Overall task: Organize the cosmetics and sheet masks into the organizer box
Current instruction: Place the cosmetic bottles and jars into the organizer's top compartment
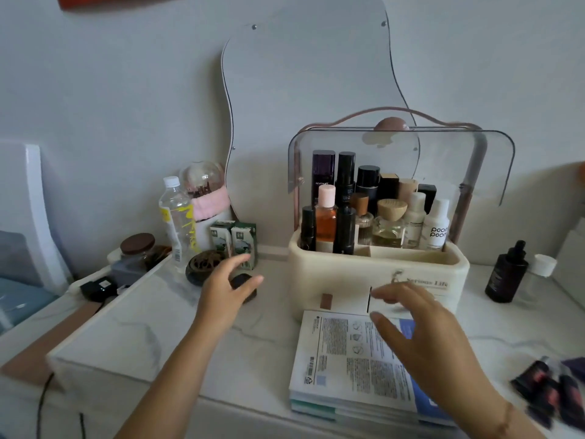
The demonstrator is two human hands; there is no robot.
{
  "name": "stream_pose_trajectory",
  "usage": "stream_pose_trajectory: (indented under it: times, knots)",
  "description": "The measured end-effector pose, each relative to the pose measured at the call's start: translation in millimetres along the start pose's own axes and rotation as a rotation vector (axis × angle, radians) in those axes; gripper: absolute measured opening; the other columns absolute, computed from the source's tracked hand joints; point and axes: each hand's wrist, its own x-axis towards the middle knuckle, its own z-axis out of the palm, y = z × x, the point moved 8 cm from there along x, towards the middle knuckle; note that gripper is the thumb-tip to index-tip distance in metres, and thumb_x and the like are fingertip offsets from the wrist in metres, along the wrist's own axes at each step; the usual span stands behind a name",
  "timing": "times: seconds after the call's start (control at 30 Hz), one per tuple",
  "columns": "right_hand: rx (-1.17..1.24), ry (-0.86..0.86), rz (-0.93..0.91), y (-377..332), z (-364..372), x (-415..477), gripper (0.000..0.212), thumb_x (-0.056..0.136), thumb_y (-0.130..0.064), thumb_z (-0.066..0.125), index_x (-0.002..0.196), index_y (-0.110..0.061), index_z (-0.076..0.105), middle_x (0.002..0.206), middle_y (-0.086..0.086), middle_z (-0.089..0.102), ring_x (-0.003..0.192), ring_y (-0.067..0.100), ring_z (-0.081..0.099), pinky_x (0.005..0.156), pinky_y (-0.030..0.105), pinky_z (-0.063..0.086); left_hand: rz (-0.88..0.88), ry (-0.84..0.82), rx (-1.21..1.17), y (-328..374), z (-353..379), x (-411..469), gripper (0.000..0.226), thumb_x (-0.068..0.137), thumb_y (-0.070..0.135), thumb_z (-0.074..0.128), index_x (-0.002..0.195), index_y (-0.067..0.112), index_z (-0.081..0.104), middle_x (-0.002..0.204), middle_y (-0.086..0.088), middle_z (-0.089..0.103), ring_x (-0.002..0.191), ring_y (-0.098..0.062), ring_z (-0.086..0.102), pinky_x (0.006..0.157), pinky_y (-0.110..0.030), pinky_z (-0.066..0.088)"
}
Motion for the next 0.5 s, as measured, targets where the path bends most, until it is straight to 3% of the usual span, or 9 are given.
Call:
stream_pose_trajectory:
  times: [0.07,0.17,0.33,0.43,0.5]
  knots:
    - [-0.024,-0.162,0.019,6,21,-15,0.026,0.081,-0.036,0.067,0.105,-0.040,0.058,0.093,-0.041,0.041,0.093,-0.007,0.045,0.078,0.005,0.036,-0.041,-0.054,0.086,-23,8,-1,0.047,0.074,0.012,0.079,0.118,0.011,0.063,0.123,-0.006,0.062,0.116,-0.020,0.056,0.100,-0.027,0.040]
    - [-0.017,-0.289,0.068,17,38,-27,0.031,0.084,-0.037,0.064,0.114,-0.037,0.056,0.103,-0.033,0.046,0.096,-0.008,0.041,0.078,-0.003,0.032,0.007,-0.051,0.185,-34,17,1,0.049,0.068,0.001,0.081,0.113,-0.004,0.064,0.119,-0.012,0.060,0.108,-0.023,0.056,0.090,-0.010,0.032]
    - [0.001,-0.327,0.075,21,42,-31,0.030,0.085,-0.035,0.063,0.114,-0.033,0.057,0.107,-0.030,0.049,0.100,-0.007,0.045,0.079,-0.006,0.029,-0.073,0.038,0.159,-43,10,3,0.045,0.071,0.001,0.078,0.114,0.005,0.065,0.111,-0.013,0.065,0.099,-0.024,0.061,0.086,-0.023,0.041]
    - [0.069,-0.295,0.098,20,36,-29,0.026,0.085,-0.032,0.064,0.111,-0.034,0.060,0.100,-0.033,0.051,0.098,-0.012,0.048,0.078,-0.003,0.034,-0.103,0.043,-0.043,-25,8,-12,0.044,0.073,-0.002,0.076,0.111,0.017,0.064,0.107,-0.007,0.067,0.104,-0.028,0.064,0.091,-0.030,0.047]
    - [0.161,-0.251,0.115,18,28,-25,0.026,0.083,-0.032,0.066,0.105,-0.041,0.059,0.096,-0.033,0.052,0.097,-0.020,0.048,0.077,-0.003,0.036,-0.038,0.056,-0.145,4,2,-27,0.046,0.073,0.004,0.078,0.109,0.029,0.063,0.109,0.003,0.068,0.106,-0.018,0.064,0.095,-0.029,0.047]
